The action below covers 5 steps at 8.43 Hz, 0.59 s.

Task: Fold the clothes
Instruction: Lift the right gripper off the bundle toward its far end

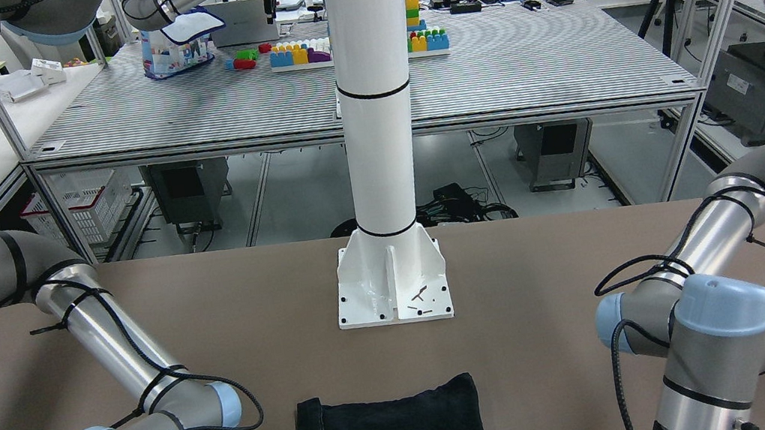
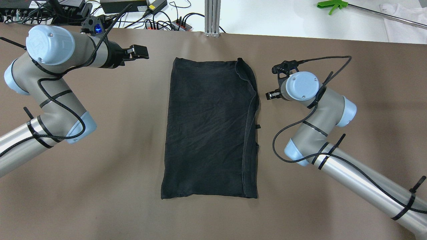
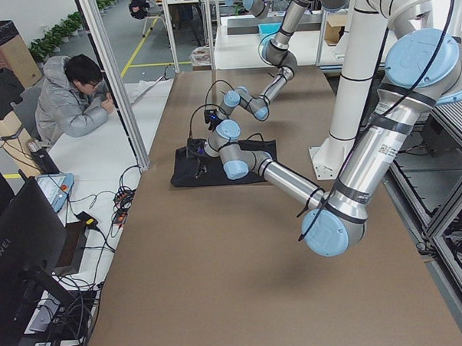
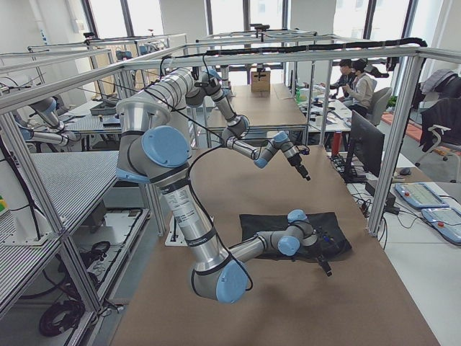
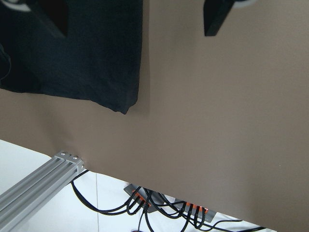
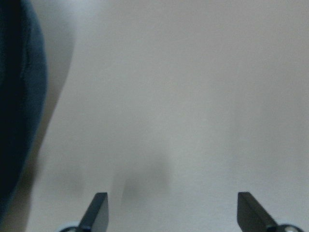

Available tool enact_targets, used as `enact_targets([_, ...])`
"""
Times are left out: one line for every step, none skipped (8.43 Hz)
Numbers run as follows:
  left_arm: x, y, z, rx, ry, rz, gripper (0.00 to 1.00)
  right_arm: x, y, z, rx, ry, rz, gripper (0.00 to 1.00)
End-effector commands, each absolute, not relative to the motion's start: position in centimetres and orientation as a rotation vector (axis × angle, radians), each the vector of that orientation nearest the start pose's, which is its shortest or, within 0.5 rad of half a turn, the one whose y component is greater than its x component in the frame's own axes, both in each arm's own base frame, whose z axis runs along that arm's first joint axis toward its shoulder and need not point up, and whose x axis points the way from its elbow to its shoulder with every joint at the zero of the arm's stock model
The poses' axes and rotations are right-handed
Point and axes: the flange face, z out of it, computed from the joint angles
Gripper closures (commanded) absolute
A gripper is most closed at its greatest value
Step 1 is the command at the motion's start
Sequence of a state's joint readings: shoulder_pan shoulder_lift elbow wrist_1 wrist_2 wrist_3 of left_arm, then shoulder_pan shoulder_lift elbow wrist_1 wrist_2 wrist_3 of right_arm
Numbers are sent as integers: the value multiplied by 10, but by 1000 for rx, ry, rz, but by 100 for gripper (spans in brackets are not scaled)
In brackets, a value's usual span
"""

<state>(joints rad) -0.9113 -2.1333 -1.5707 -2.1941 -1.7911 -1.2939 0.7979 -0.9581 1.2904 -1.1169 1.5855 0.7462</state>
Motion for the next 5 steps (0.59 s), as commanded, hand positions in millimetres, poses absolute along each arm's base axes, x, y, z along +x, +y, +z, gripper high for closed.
enact_targets([333,-611,257,503,1095,-427,0,-391,-652,380,561,-605,-69,6])
enact_targets([334,-611,258,499,1092,-426,0,-392,-651,355,576,-639,-67,6])
enact_targets([334,-611,258,500,1093,-426,0,-395,-653,336,578,-659,-40,6])
enact_targets([334,-611,259,499,1092,-426,0,-400,-657,321,569,-686,12,6])
enact_targets([334,-611,259,501,1091,-426,0,-410,-656,304,582,-701,15,6])
